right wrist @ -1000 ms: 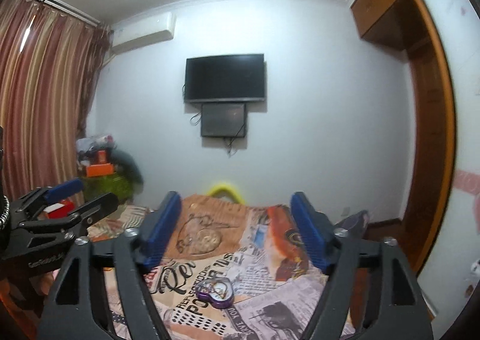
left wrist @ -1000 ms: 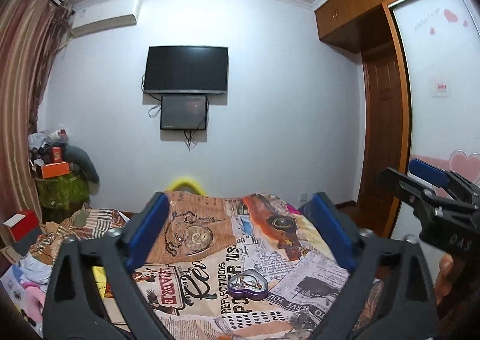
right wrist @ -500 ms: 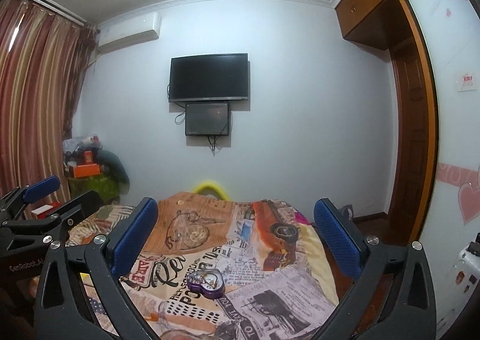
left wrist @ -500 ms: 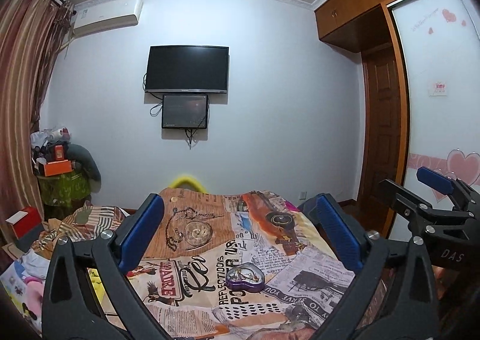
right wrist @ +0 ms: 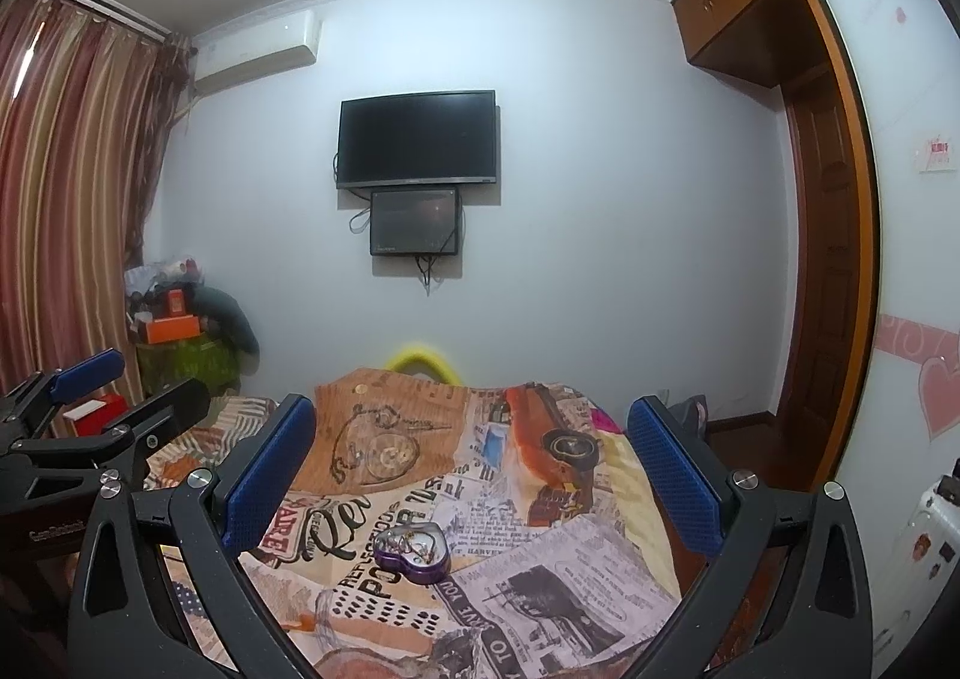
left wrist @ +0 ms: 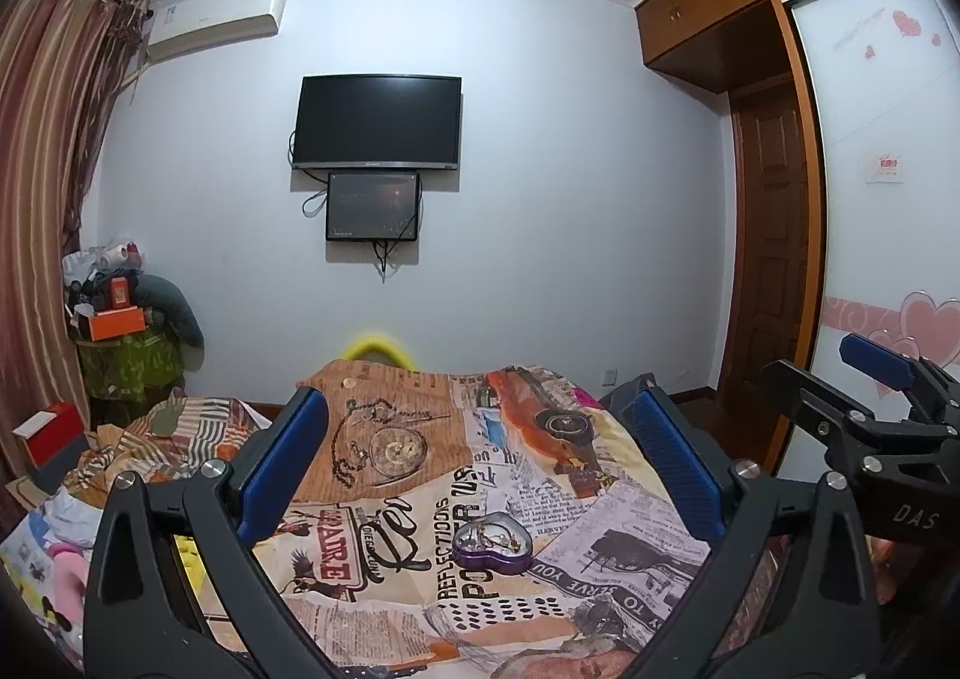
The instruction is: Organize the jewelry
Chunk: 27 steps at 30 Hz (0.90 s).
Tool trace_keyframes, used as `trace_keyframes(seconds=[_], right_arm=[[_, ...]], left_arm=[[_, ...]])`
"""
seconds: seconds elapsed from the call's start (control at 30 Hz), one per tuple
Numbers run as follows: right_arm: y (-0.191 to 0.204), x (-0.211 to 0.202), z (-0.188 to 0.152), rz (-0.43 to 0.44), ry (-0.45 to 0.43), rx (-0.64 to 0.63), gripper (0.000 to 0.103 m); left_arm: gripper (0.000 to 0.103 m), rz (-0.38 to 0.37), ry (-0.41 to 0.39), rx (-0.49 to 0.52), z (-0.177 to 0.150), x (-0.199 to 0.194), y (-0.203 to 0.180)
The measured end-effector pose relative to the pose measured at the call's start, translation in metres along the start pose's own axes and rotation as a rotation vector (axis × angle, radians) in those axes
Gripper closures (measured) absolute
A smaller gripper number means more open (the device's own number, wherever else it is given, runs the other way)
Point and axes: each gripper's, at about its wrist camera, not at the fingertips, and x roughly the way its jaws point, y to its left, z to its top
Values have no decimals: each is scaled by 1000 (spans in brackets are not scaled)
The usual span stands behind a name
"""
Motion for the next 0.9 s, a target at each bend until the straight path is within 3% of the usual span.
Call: trace_keyframes(seconds=[0.9], right_arm=[[-5,5,-1,6,39,17,0]], left_arm=[[1,-27,39,-12,-3,11,2]])
